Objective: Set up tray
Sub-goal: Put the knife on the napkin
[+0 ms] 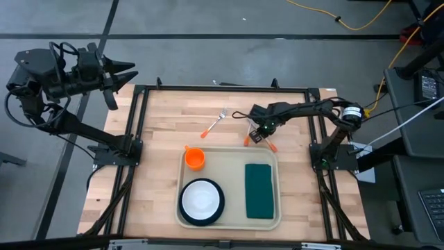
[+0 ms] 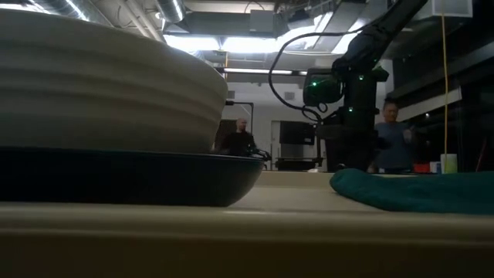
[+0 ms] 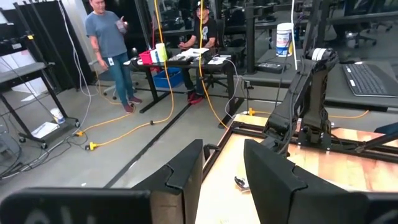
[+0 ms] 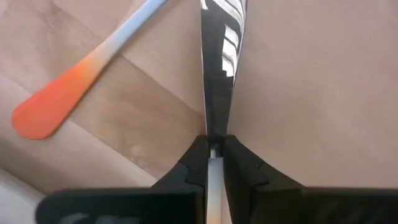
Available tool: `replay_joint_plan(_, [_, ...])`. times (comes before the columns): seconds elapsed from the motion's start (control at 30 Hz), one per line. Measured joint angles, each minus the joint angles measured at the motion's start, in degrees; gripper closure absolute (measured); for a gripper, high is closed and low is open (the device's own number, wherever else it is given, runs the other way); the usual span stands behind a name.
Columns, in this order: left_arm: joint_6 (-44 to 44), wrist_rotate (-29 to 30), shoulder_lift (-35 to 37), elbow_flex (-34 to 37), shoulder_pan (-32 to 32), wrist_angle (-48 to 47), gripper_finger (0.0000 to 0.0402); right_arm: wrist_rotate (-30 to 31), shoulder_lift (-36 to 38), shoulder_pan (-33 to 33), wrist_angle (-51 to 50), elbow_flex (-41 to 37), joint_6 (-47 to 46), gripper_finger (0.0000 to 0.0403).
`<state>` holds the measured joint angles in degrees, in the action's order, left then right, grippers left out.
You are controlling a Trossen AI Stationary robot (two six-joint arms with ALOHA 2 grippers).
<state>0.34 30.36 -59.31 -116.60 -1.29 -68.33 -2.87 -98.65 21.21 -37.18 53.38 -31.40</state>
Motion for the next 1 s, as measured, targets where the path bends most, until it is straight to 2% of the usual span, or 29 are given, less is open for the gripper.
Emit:
replay_joint_plan(0.23, [1.35, -2.4, 0.17, 0.0, -0.01, -0.78, 0.029, -7.22, -0.2, -0.81, -8.97, 9.92, -1.37, 0.0374])
replay_joint_plan(0.33, [2.42, -4.21, 0.37, 0.0, -0.01, -1.64, 0.0292, -5.98, -0.18, -2.19, -14.66, 16.31, -1.37, 0.0375])
replay_joint_plan(0.43, [3.42, -4.56, 0.71, 0.0, -0.01, -1.78, 0.0291, -3.79, -0.05, -3.53, -21.55, 23.64, -1.37, 0.0393])
replay_joint_plan(0.67, [4.95, -6.81, 2.53, 0.0, -0.01, -1.82, 0.0288, 7.32, 0.07, -4.76, -34.87, 40.14, -1.26, 0.0401])
replay_joint_plan(0.8, [4.95, -9.2, 3.41, 0.0, 0.0, -1.87, 0.0291, 10.99, 0.17, -4.72, -35.79, 43.06, -1.11, 0.0402])
replay_joint_plan(1.0, [4.92, -9.63, 4.38, 0.0, -0.01, -1.89, 0.0294, 10.18, 0.06, -4.72, -31.49, 41.42, -1.09, 0.0401])
